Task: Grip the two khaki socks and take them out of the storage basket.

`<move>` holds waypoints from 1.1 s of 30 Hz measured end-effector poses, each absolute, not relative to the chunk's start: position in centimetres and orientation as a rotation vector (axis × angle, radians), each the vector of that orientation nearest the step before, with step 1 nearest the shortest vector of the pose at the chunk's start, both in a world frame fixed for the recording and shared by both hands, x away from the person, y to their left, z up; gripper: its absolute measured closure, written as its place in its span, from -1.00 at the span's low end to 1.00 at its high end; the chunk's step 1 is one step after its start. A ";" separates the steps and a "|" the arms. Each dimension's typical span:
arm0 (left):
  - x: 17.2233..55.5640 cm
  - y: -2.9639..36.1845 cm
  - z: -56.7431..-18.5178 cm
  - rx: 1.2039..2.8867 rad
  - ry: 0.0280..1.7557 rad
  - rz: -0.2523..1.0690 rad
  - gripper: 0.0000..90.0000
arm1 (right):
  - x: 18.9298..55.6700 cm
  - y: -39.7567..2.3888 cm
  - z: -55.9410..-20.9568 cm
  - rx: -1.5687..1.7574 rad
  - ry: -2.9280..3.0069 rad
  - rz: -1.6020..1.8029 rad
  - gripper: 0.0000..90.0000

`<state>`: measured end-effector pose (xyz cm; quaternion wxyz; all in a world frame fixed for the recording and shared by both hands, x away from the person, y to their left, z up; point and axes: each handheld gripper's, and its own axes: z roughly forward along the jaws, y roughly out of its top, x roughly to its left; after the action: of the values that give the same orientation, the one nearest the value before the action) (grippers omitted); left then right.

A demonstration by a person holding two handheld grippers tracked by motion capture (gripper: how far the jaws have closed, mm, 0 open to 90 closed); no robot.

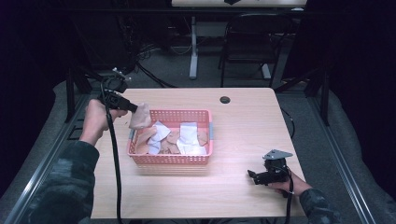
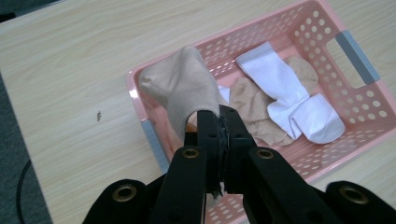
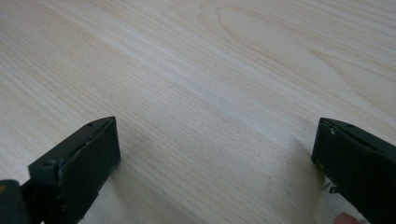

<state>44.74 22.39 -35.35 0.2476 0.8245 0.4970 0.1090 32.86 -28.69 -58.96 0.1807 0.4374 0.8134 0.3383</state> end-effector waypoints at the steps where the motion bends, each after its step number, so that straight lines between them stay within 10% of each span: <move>1: 44.7 22.5 -35.1 2.248 1.357 0.301 0.96 | 32.9 -28.7 -58.9 1.234 2.297 0.949 -0.99; 33: 43.7 29.6 -33.0 2.184 1.545 0.415 0.96 | 32.9 -28.7 -59.0 1.231 2.297 0.944 -1.00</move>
<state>43.70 29.55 -32.96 0.2152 0.7878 0.5573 0.1498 32.87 -28.69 -58.95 0.1839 0.4366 0.8145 0.3349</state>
